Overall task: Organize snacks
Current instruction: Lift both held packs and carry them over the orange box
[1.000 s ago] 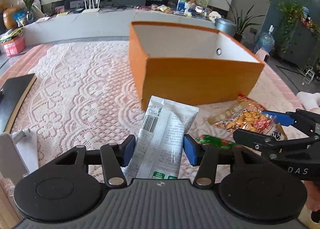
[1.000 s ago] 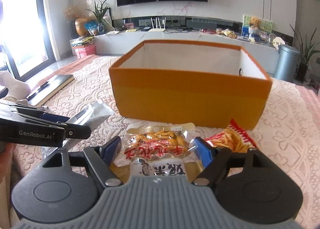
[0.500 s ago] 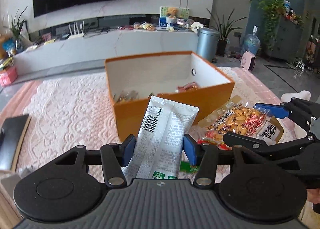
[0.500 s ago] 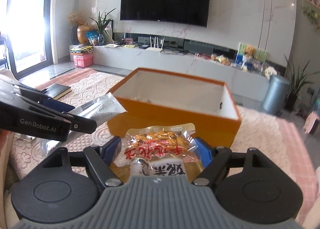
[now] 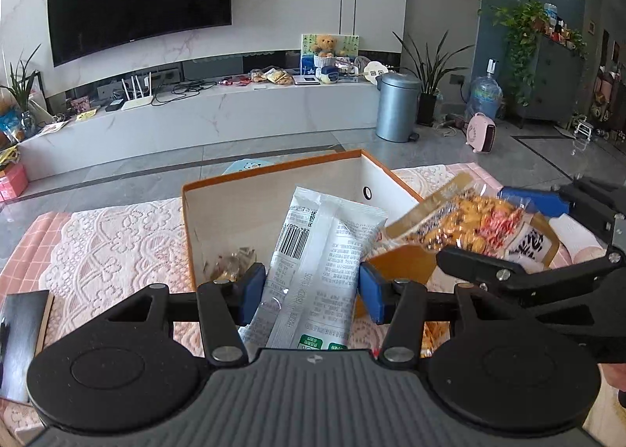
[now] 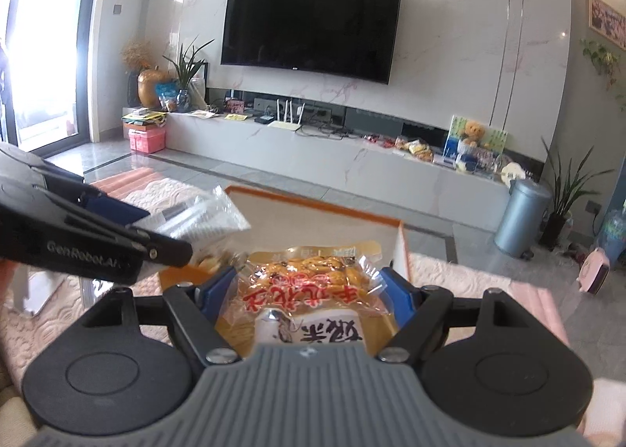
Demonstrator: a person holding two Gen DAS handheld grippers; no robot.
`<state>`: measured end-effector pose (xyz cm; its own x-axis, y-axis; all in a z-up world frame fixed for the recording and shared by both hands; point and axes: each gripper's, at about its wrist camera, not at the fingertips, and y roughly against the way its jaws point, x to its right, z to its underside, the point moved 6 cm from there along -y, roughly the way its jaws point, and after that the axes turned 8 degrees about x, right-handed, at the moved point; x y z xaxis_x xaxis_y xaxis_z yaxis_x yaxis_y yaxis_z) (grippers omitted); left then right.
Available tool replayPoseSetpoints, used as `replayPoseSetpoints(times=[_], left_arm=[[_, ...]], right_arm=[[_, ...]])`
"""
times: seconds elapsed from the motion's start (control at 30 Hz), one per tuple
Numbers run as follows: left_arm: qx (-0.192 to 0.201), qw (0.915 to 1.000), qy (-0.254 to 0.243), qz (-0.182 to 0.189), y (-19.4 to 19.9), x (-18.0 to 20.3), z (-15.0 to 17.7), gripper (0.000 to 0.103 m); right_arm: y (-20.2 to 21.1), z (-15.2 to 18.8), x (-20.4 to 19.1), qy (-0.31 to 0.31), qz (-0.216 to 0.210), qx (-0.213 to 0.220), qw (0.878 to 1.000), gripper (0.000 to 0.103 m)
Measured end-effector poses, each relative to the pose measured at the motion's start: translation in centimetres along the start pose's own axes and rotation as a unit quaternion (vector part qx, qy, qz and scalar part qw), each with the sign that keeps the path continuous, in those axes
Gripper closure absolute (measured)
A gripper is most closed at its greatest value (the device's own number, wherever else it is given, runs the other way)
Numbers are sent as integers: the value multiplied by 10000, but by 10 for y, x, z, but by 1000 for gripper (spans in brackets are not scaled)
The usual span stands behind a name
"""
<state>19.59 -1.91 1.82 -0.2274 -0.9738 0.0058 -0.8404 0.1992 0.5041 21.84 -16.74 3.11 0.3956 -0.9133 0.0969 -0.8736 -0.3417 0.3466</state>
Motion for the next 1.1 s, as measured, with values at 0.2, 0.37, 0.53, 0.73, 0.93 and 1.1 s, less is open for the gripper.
replayPoseSetpoints(times=[0.2, 0.37, 0.53, 0.73, 0.93, 1.1], left_arm=[[19, 9999, -20, -164, -23, -3, -14, 44], [-21, 9996, -37, -264, -45, -4, -24, 44], [-189, 9992, -37, -357, -70, -8, -24, 44], [-526, 9968, -209, -568, -106, -12, -13, 44], [-811, 9927, -634, -630, -134, -2, 0, 44], [-1045, 9890, -795, -677, -152, 1, 10, 45]], right_arm=[[-23, -19, 10, 242, 80, 68, 9997, 27], [-52, -25, 18, 374, 154, -8, 9992, 27], [-86, -23, 28, 421, 187, -254, 9986, 27], [-132, -10, 39, 487, 246, -683, 9962, 27], [-172, 13, 42, 759, 200, -1164, 9901, 27], [-192, 28, 46, 977, 179, -1452, 9844, 27]])
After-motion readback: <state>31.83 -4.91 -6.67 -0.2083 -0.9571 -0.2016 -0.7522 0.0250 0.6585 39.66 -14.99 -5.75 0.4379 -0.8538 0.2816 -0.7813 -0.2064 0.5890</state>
